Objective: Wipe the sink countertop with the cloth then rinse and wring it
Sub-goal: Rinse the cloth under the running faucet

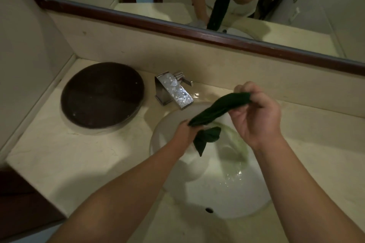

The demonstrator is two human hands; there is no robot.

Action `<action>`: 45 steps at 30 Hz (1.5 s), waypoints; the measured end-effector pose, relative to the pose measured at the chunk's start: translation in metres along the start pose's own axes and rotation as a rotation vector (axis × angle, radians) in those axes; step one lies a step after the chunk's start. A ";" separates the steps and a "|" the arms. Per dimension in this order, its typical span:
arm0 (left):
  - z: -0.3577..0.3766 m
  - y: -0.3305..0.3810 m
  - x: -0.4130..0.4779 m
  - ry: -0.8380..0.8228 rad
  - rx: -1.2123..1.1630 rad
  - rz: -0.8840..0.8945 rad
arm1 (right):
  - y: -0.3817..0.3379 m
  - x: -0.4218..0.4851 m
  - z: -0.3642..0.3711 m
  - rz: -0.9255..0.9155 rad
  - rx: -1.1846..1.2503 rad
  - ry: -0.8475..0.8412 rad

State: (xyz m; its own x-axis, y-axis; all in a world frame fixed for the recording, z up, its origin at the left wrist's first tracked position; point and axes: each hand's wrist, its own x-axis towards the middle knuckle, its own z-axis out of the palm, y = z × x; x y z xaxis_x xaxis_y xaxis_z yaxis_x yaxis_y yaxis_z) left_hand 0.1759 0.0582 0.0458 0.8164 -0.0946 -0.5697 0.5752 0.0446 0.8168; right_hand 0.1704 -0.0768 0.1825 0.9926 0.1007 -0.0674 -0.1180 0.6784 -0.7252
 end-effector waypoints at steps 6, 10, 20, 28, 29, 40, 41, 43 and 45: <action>-0.029 0.011 0.004 -0.066 -0.940 -0.087 | 0.032 -0.008 -0.060 0.475 -0.625 0.244; -0.036 0.012 0.010 -0.117 -1.087 -0.134 | 0.053 0.025 -0.064 0.423 -1.246 0.194; -0.034 0.019 0.035 -0.104 -0.988 -0.236 | 0.080 0.136 -0.021 -0.043 -1.713 -0.049; -0.025 0.018 0.049 0.002 -0.986 -0.331 | 0.091 0.142 -0.040 -0.081 -1.627 0.154; -0.025 0.017 0.050 0.018 -0.993 -0.316 | 0.094 0.132 -0.044 -0.061 -1.543 0.265; -0.013 -0.002 0.060 0.137 -0.898 -0.152 | 0.174 0.053 -0.067 0.616 -0.005 0.659; -0.017 -0.002 0.059 0.134 -0.868 -0.116 | 0.176 0.056 -0.067 0.587 -0.038 0.675; -0.023 0.000 0.056 0.182 -0.818 -0.020 | 0.175 0.058 -0.067 0.534 -0.202 0.738; -0.026 -0.003 0.059 0.247 -0.705 0.071 | 0.174 0.060 -0.068 0.502 -0.375 0.744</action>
State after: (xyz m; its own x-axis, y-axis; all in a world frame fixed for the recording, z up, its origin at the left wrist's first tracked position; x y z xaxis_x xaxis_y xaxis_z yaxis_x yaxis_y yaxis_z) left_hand 0.2232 0.0783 0.0076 0.7927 0.1548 -0.5896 0.3495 0.6770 0.6477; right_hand 0.2115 -0.0021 0.0054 0.6078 -0.2580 -0.7510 -0.6441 0.3931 -0.6563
